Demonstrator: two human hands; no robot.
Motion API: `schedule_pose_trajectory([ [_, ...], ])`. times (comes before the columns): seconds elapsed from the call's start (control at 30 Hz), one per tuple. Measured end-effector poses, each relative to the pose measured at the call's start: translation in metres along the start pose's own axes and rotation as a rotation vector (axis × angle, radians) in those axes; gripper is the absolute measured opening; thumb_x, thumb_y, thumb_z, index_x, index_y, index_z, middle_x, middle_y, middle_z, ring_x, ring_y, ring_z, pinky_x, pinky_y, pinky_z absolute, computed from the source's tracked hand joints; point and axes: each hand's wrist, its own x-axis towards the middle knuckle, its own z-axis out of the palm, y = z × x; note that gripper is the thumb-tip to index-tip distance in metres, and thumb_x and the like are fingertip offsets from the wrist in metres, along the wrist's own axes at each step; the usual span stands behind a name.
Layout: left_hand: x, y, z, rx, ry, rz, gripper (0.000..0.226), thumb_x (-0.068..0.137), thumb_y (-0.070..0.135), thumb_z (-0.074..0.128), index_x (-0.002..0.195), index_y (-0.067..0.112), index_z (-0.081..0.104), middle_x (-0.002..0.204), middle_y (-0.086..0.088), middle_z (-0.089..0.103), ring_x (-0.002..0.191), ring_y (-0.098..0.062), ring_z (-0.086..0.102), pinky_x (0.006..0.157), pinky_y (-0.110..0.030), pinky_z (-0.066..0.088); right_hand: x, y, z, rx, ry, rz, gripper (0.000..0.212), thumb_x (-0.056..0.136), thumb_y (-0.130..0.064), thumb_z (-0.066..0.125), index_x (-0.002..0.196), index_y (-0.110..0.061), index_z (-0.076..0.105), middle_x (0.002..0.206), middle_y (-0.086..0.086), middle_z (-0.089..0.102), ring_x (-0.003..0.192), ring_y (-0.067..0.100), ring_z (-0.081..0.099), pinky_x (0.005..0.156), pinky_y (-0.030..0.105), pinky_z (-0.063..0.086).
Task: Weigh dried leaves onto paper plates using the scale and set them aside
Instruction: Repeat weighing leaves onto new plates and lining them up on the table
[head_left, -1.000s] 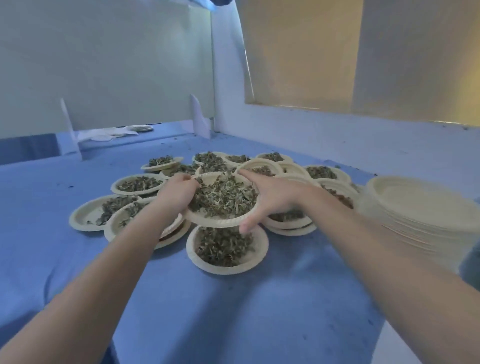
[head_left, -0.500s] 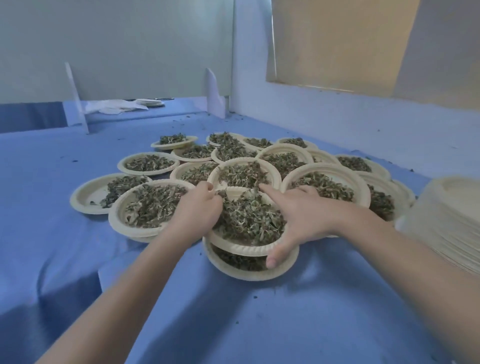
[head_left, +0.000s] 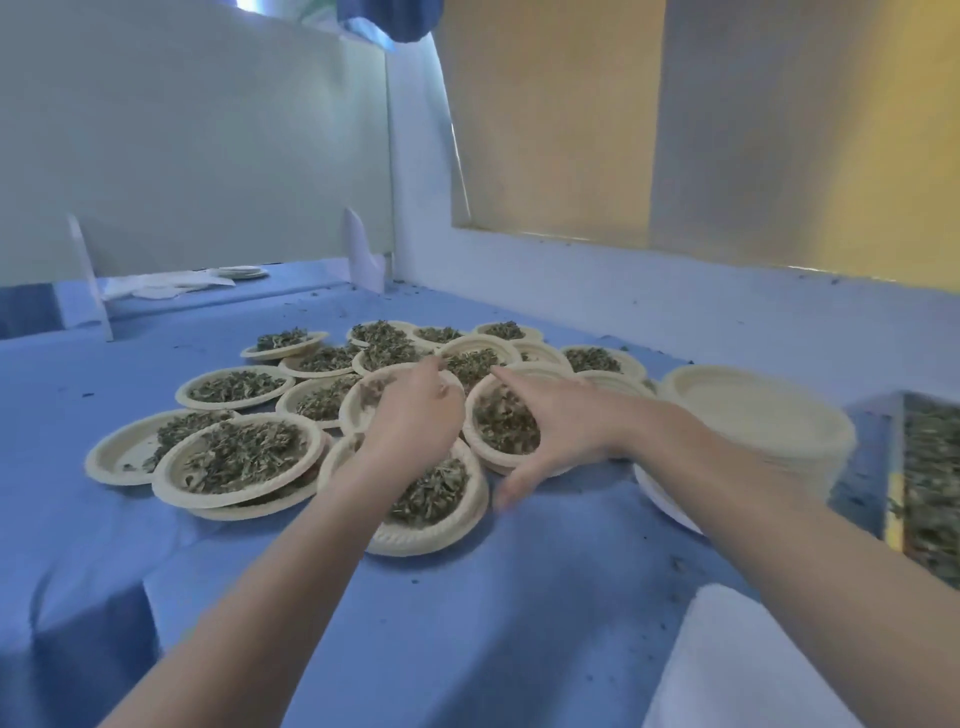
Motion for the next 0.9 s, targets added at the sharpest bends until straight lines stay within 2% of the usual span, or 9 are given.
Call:
schedule_pose_trajectory([
  [0.1, -0.011, 0.056, 0.038, -0.046, -0.078, 0.090, 0.042, 0.093, 0.018, 0.042, 0.135, 0.016, 0.044, 0.130, -0.005, 0.055, 0.115, -0.021, 0.052, 0.083, -0.025, 0.038, -0.045, 0.022, -0.018, 0.056, 0.088, 0.034, 0.121, 0.054, -0.062, 0.081, 0.149, -0.030, 0.012, 0.149, -0.009, 0.037, 0.136, 0.015, 0.035, 0.110, 0.040, 0.029],
  [0.17, -0.019, 0.094, 0.066, -0.089, -0.130, 0.152, 0.040, 0.092, 0.016, 0.044, 0.132, 0.014, 0.047, 0.128, -0.007, 0.056, 0.116, -0.023, 0.052, 0.084, -0.025, 0.038, -0.077, 0.042, -0.028, 0.122, 0.126, 0.089, 0.108, 0.056, -0.056, 0.083, 0.143, -0.034, 0.023, 0.141, -0.013, 0.044, 0.129, 0.012, 0.041, 0.107, 0.036, 0.033],
  [0.37, -0.025, 0.170, 0.135, -0.093, -0.247, 0.224, 0.046, 0.095, 0.018, 0.041, 0.140, 0.009, 0.039, 0.143, -0.010, 0.044, 0.130, -0.023, 0.041, 0.094, -0.026, 0.031, -0.138, 0.116, -0.047, 0.036, 0.174, 0.311, 0.107, 0.069, -0.060, 0.063, 0.152, -0.026, 0.005, 0.157, 0.000, 0.022, 0.141, 0.022, 0.025, 0.112, 0.039, 0.025],
  [0.5, -0.007, 0.177, 0.164, -0.032, -0.213, 0.098, 0.037, 0.091, 0.016, 0.044, 0.124, 0.000, 0.046, 0.129, -0.019, 0.051, 0.112, -0.031, 0.048, 0.081, -0.032, 0.034, -0.143, 0.163, -0.040, 0.118, 0.200, 0.417, 0.093, 0.082, -0.060, 0.057, 0.153, -0.021, 0.011, 0.157, 0.000, 0.020, 0.142, 0.020, 0.023, 0.113, 0.038, 0.025],
  [0.63, 0.008, 0.163, 0.180, -0.018, -0.242, -0.051, 0.033, 0.085, 0.012, 0.052, 0.114, -0.001, 0.044, 0.108, -0.014, 0.051, 0.093, -0.029, 0.050, 0.067, -0.029, 0.032, -0.130, 0.192, -0.021, 0.256, 0.306, 0.502, 0.068, 0.093, -0.040, 0.054, 0.147, -0.010, 0.027, 0.151, 0.006, 0.031, 0.137, 0.025, 0.032, 0.105, 0.034, 0.030],
  [0.7, 0.013, 0.154, 0.186, -0.073, -0.269, -0.101, 0.021, 0.085, 0.008, 0.052, 0.105, 0.003, 0.047, 0.095, -0.009, 0.049, 0.081, -0.023, 0.047, 0.067, -0.028, 0.034, -0.122, 0.204, -0.010, 0.309, 0.336, 0.577, 0.046, 0.092, -0.021, 0.051, 0.134, -0.005, 0.038, 0.136, 0.012, 0.043, 0.124, 0.031, 0.043, 0.094, 0.038, 0.039],
  [0.73, 0.014, 0.151, 0.189, -0.111, -0.277, -0.120, 0.028, 0.086, 0.008, 0.050, 0.113, 0.002, 0.048, 0.100, -0.011, 0.051, 0.085, -0.023, 0.047, 0.071, -0.029, 0.035, -0.120, 0.209, -0.005, 0.350, 0.346, 0.600, 0.042, 0.091, -0.015, 0.048, 0.131, -0.004, 0.039, 0.130, 0.014, 0.045, 0.117, 0.031, 0.047, 0.086, 0.038, 0.042],
  [0.8, 0.015, 0.149, 0.193, -0.138, -0.284, -0.149, 0.041, 0.089, 0.005, 0.045, 0.129, 0.001, 0.042, 0.114, -0.015, 0.052, 0.097, -0.026, 0.047, 0.078, -0.030, 0.036, -0.119, 0.214, 0.003, 0.469, 0.355, 0.636, 0.053, 0.092, -0.013, 0.043, 0.141, -0.004, 0.028, 0.128, 0.013, 0.047, 0.101, 0.024, 0.054, 0.071, 0.036, 0.045],
  [0.9, 0.017, 0.150, 0.193, -0.061, -0.290, -0.095, 0.012, 0.089, -0.001, 0.038, 0.096, 0.002, 0.047, 0.081, -0.008, 0.048, 0.074, -0.020, 0.043, 0.059, -0.030, 0.031, -0.120, 0.218, 0.009, 0.523, 0.361, 0.639, 0.057, 0.095, -0.018, 0.037, 0.147, -0.005, 0.018, 0.105, 0.012, 0.055, 0.072, 0.015, 0.047, 0.055, 0.028, 0.034],
])
